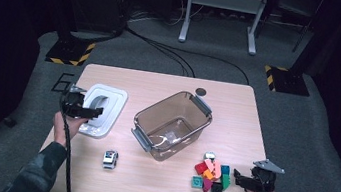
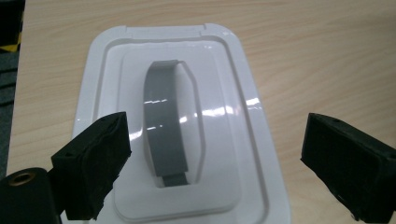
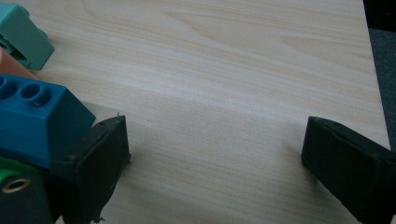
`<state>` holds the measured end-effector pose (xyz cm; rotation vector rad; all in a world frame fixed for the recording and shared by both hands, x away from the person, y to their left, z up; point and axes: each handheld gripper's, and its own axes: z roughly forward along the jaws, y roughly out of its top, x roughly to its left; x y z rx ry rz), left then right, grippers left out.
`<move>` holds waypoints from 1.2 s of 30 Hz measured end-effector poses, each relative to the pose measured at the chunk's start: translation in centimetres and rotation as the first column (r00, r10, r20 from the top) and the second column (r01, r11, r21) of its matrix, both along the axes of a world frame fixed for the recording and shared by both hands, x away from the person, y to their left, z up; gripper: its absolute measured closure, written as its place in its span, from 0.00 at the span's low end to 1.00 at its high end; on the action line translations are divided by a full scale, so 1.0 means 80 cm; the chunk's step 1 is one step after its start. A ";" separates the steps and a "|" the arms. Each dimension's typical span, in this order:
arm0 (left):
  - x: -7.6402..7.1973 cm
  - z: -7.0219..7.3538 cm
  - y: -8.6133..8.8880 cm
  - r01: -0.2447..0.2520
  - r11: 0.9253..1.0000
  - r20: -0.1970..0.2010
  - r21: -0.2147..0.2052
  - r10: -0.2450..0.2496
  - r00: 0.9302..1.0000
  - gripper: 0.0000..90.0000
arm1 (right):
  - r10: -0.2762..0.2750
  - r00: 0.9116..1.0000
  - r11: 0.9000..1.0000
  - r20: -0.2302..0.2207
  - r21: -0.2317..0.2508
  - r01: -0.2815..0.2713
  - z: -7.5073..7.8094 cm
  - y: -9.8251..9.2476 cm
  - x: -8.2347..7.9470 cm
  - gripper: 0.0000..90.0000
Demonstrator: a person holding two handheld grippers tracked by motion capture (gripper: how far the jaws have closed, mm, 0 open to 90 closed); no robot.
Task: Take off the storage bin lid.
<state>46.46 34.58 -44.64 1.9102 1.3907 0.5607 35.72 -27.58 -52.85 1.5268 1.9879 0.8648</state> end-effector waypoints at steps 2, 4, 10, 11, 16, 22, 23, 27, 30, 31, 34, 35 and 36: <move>-0.012 0.004 -0.006 0.027 0.999 0.011 0.029 -0.027 1.000 0.06 | 0.000 1.000 1.000 0.000 0.000 0.000 0.000 0.000 0.000 0.07; -0.023 0.008 -0.010 0.053 0.997 0.015 0.048 -0.054 0.998 0.06 | 0.000 1.000 1.000 0.000 0.000 0.000 0.000 0.000 0.000 0.08; -0.058 0.007 -0.020 0.111 0.991 0.033 0.078 -0.114 0.993 0.04 | 0.000 1.000 1.000 0.000 0.000 0.000 0.000 0.000 0.000 0.07; -0.063 0.006 -0.022 0.118 0.989 0.034 0.087 -0.122 0.992 0.04 | 0.000 1.000 1.000 0.000 -0.001 0.000 0.000 0.000 0.000 0.07; -0.088 0.004 -0.025 0.162 0.983 0.062 0.084 -0.168 0.984 0.03 | -0.001 1.000 1.000 0.002 -0.001 0.001 0.000 0.000 0.000 0.07; -0.109 -0.004 -0.034 0.211 0.973 0.070 0.094 -0.218 0.973 0.03 | -0.001 1.000 1.000 0.001 0.000 0.001 0.000 0.000 0.000 0.08; -0.112 -0.006 -0.036 0.223 0.971 0.064 0.090 -0.229 0.971 0.03 | -0.001 1.000 1.000 0.001 0.000 0.001 0.000 0.000 0.000 0.08; -0.123 -0.017 -0.048 0.268 0.960 0.046 0.086 -0.273 0.961 0.02 | -0.002 1.000 1.000 0.002 0.000 0.002 0.000 0.000 0.000 0.08; -0.131 -0.026 -0.059 0.285 0.955 0.027 0.078 -0.288 0.957 0.02 | -0.003 1.000 1.000 0.001 0.000 0.003 0.000 0.000 0.000 0.08; -0.134 -0.028 -0.063 0.291 0.953 0.015 0.078 -0.293 0.956 0.02 | -0.002 1.000 1.000 0.002 0.000 0.002 0.000 0.000 0.000 0.08; -0.142 -0.035 -0.075 0.286 0.956 0.013 0.071 -0.287 0.958 0.02 | -0.001 1.000 1.000 0.002 -0.001 0.001 0.000 0.000 0.000 0.08; -0.145 -0.038 -0.079 0.288 0.955 0.004 0.075 -0.289 0.957 0.03 | -0.002 1.000 1.000 0.002 -0.001 0.002 0.000 0.000 0.000 0.08; -0.147 -0.041 -0.083 0.289 0.953 -0.005 0.086 -0.290 0.957 0.04 | -0.002 1.000 1.000 0.002 -0.001 0.002 0.000 0.000 0.000 0.08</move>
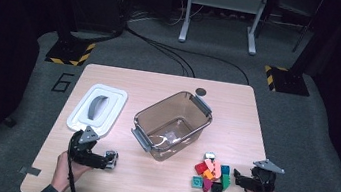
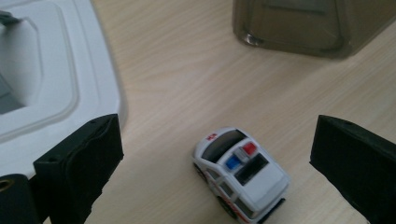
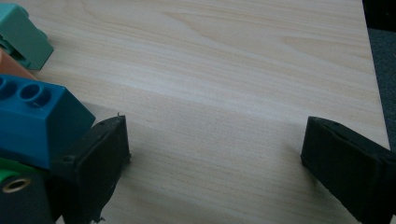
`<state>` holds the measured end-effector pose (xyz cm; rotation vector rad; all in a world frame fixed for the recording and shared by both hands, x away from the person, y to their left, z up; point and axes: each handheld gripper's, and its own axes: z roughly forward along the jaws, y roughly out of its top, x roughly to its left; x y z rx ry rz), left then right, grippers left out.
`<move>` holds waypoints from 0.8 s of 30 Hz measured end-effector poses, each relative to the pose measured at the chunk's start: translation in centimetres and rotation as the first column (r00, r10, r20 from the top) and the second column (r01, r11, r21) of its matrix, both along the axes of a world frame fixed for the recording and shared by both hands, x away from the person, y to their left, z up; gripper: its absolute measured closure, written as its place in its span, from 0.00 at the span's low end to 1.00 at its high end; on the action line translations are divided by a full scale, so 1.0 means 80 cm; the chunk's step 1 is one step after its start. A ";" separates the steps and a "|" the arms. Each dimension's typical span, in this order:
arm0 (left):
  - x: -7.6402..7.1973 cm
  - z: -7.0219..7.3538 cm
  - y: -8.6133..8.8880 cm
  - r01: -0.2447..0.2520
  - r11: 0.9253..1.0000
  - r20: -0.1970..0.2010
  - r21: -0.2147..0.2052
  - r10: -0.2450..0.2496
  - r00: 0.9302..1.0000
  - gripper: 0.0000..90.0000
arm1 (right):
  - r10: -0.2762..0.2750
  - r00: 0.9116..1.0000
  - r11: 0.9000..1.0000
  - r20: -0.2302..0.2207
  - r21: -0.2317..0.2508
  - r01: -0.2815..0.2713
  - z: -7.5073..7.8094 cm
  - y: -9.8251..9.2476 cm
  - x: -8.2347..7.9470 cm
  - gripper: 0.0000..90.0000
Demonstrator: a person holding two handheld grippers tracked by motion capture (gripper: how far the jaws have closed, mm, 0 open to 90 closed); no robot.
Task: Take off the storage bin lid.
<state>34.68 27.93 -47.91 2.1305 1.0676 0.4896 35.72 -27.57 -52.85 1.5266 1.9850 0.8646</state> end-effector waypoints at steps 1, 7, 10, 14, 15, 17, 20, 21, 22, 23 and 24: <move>-0.002 -0.004 -0.004 0.000 1.000 0.005 0.017 -0.001 1.000 0.06 | -0.001 1.000 1.000 0.000 0.000 0.001 0.000 0.000 0.000 0.08; -0.009 -0.028 -0.012 -0.023 0.999 -0.038 0.040 0.025 0.999 0.16 | -0.002 1.000 1.000 0.000 0.000 0.002 0.000 0.000 0.000 0.08; -0.011 -0.035 -0.014 -0.016 0.999 -0.035 0.047 0.018 0.999 0.27 | -0.004 1.000 1.000 0.000 0.000 0.004 0.000 0.000 0.000 0.08; -0.011 -0.037 -0.013 -0.006 0.999 -0.032 0.048 0.008 0.999 0.36 | -0.005 1.000 1.000 0.000 0.000 0.005 0.000 0.000 0.000 0.08; -0.012 -0.038 -0.013 -0.007 0.999 -0.030 0.040 0.009 1.000 0.38 | -0.006 1.000 1.000 -0.001 0.001 0.006 0.000 0.000 0.000 0.08; -0.012 -0.037 -0.009 -0.001 1.000 -0.032 0.028 0.001 0.999 0.46 | -0.006 1.000 1.000 0.001 0.001 0.006 0.000 0.000 0.000 0.08; -0.012 -0.037 -0.007 0.003 1.000 -0.029 0.011 -0.003 1.000 0.52 | -0.006 1.000 1.000 0.001 0.000 0.006 0.000 0.000 0.000 0.08; -0.011 -0.036 -0.005 0.016 1.000 -0.036 0.019 -0.015 0.999 0.52 | -0.006 1.000 1.000 0.001 0.000 0.006 0.000 0.000 0.000 0.08; -0.011 -0.036 -0.005 0.019 1.000 -0.030 0.022 -0.018 0.999 0.52 | -0.006 1.000 1.000 0.001 0.000 0.006 0.000 0.000 0.000 0.08; -0.011 -0.036 -0.005 0.023 0.999 -0.031 0.023 -0.022 0.999 0.52 | -0.006 1.000 1.000 0.001 0.000 0.006 0.000 0.000 0.000 0.08; -0.010 -0.036 -0.004 0.032 0.999 -0.031 0.029 -0.031 0.999 0.52 | -0.006 1.000 1.000 0.001 0.000 0.006 0.000 0.000 0.000 0.08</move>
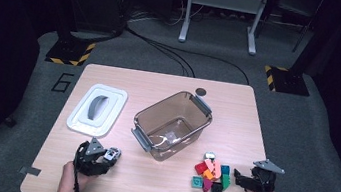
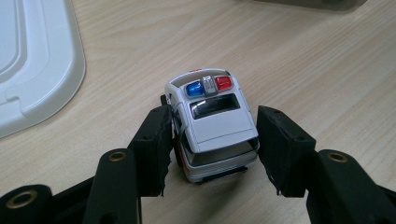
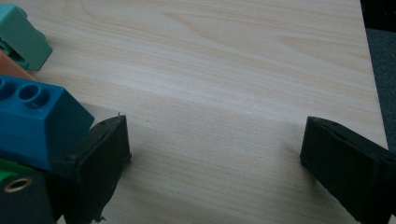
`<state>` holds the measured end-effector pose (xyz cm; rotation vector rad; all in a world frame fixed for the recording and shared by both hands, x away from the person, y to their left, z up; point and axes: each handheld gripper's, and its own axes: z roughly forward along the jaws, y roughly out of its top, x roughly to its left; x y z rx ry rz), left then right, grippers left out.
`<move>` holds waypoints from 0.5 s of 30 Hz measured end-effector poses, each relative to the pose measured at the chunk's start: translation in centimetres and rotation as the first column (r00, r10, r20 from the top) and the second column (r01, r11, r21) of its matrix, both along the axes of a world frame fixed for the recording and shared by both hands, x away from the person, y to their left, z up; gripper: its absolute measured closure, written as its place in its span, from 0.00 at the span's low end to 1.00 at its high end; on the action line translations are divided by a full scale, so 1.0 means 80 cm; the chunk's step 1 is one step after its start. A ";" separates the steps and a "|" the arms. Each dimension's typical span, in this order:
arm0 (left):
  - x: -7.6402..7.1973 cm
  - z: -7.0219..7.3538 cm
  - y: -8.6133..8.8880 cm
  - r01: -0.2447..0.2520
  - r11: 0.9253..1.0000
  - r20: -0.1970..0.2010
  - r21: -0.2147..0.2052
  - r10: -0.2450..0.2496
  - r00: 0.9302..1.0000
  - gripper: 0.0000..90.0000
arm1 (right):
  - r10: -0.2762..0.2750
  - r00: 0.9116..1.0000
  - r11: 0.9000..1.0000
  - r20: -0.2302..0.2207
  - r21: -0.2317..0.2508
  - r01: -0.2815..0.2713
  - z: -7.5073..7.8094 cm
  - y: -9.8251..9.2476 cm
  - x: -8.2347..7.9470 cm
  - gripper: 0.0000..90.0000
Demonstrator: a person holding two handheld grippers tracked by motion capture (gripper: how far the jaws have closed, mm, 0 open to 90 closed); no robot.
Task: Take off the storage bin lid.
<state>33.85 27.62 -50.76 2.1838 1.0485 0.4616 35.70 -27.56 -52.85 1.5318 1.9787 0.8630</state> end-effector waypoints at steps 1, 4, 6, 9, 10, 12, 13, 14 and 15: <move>0.000 0.000 0.001 0.005 1.000 -0.001 -0.001 -0.005 1.000 0.53 | 0.001 1.000 1.000 0.001 -0.001 -0.001 0.000 0.000 0.000 0.08; 0.002 0.001 0.004 0.042 0.999 -0.004 0.005 -0.042 0.999 0.53 | 0.000 1.000 1.000 0.000 0.000 0.000 0.000 0.000 0.000 0.08; 0.004 0.002 0.006 0.050 0.999 -0.019 -0.001 -0.050 0.999 0.53 | 0.000 1.000 1.000 0.000 0.000 0.000 0.000 0.000 0.000 0.08; 0.004 0.006 0.003 0.040 0.999 -0.026 0.010 -0.040 0.999 0.51 | 0.000 1.000 1.000 0.001 -0.001 0.000 0.000 0.000 0.000 0.08; 0.004 0.006 0.000 0.026 1.000 -0.018 0.009 -0.026 0.999 0.47 | -0.001 1.000 1.000 0.000 0.000 0.001 0.000 0.000 0.000 0.08; 0.006 0.007 -0.007 0.011 0.999 -0.025 0.034 -0.010 1.000 0.42 | 0.000 1.000 1.000 0.000 0.000 0.000 0.000 0.000 0.000 0.08; 0.007 0.006 -0.011 -0.005 0.999 -0.024 0.035 0.006 1.000 0.41 | 0.000 1.000 1.000 0.001 0.000 0.000 0.000 0.000 0.000 0.08; 0.008 0.006 -0.013 -0.008 0.999 -0.023 0.050 0.009 1.000 0.42 | 0.000 1.000 1.000 0.001 0.000 0.000 0.000 0.000 0.000 0.08; 0.010 0.006 -0.014 -0.011 0.999 -0.013 0.051 0.012 1.000 0.43 | 0.000 1.000 1.000 0.000 0.000 0.000 0.000 0.000 0.000 0.08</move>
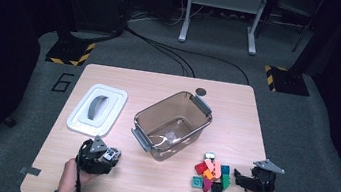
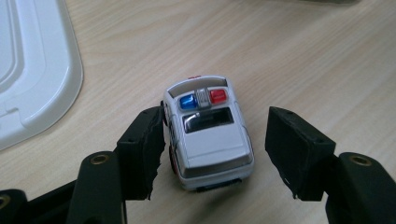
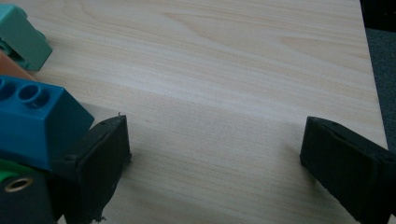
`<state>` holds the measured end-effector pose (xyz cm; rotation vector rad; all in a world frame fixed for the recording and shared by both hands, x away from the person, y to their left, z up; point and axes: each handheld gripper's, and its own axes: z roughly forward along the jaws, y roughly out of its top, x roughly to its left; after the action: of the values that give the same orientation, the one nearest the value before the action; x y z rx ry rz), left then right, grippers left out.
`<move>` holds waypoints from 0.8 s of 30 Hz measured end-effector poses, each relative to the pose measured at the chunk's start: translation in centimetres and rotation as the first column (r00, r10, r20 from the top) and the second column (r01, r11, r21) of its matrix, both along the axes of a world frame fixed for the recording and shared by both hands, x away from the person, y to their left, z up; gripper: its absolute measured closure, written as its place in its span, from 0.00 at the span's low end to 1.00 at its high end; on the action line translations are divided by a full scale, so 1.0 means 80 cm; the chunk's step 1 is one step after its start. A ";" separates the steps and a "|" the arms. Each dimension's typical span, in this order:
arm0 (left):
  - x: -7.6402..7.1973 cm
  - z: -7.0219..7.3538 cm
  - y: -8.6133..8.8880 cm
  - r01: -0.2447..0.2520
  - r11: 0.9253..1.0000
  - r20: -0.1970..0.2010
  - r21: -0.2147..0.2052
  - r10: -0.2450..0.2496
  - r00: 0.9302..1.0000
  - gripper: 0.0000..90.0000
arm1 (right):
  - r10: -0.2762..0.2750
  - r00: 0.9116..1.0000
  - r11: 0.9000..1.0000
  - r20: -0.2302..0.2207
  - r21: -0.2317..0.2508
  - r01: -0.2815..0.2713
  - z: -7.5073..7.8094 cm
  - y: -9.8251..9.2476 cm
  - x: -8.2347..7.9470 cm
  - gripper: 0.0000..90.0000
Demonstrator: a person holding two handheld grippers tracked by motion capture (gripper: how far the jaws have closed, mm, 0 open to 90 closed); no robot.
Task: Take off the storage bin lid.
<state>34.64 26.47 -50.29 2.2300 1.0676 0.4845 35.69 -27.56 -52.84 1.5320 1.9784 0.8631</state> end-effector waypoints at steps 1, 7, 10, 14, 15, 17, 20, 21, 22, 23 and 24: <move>0.001 0.000 -0.002 -0.009 1.000 0.000 0.013 0.009 1.000 0.46 | 0.000 1.000 1.000 0.000 0.000 0.000 0.000 0.000 0.000 0.08; 0.002 -0.004 -0.003 -0.021 1.000 0.018 0.000 0.021 1.000 0.55 | 0.000 1.000 1.000 0.000 0.000 0.000 0.000 0.000 0.000 0.08; 0.002 -0.004 0.000 -0.005 1.000 0.009 -0.004 0.005 1.000 0.55 | 0.000 1.000 1.000 0.000 0.001 0.000 0.000 0.000 0.000 0.08; 0.003 -0.003 0.002 -0.001 1.000 0.016 -0.007 0.001 1.000 0.56 | 0.001 1.000 1.000 0.000 0.001 -0.001 0.000 0.000 0.000 0.08; 0.002 -0.003 0.004 -0.003 1.000 0.004 -0.023 0.003 1.000 0.56 | 0.001 1.000 1.000 0.000 0.001 -0.001 0.000 0.000 0.000 0.09; 0.003 0.001 0.007 0.000 1.000 0.009 -0.030 0.000 1.000 0.56 | 0.001 1.000 1.000 0.000 0.001 -0.001 0.000 0.000 0.000 0.09; 0.003 0.007 0.010 -0.005 0.999 0.020 -0.047 0.006 1.000 0.56 | 0.001 1.000 1.000 0.000 0.001 -0.001 0.000 0.000 0.000 0.09; 0.003 0.009 0.011 -0.001 0.999 0.024 -0.047 0.002 1.000 0.56 | 0.001 1.000 1.000 0.000 0.001 -0.001 0.000 0.000 0.000 0.09; 0.003 0.012 0.013 0.000 0.999 0.020 -0.051 0.001 1.000 0.56 | 0.001 1.000 1.000 0.000 0.001 -0.001 0.000 0.000 0.000 0.09; 0.004 0.014 0.013 -0.005 0.998 0.026 -0.064 0.006 1.000 0.56 | 0.001 1.000 1.000 0.000 0.001 -0.001 0.000 0.000 0.000 0.09; 0.004 0.016 0.014 -0.004 0.998 0.028 -0.065 0.005 1.000 0.56 | -0.001 1.000 1.000 -0.001 0.002 0.001 0.000 0.000 0.000 0.09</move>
<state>34.98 27.59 -48.98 2.1581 1.0593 0.4750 35.69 -27.57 -52.84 1.5349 1.9785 0.8646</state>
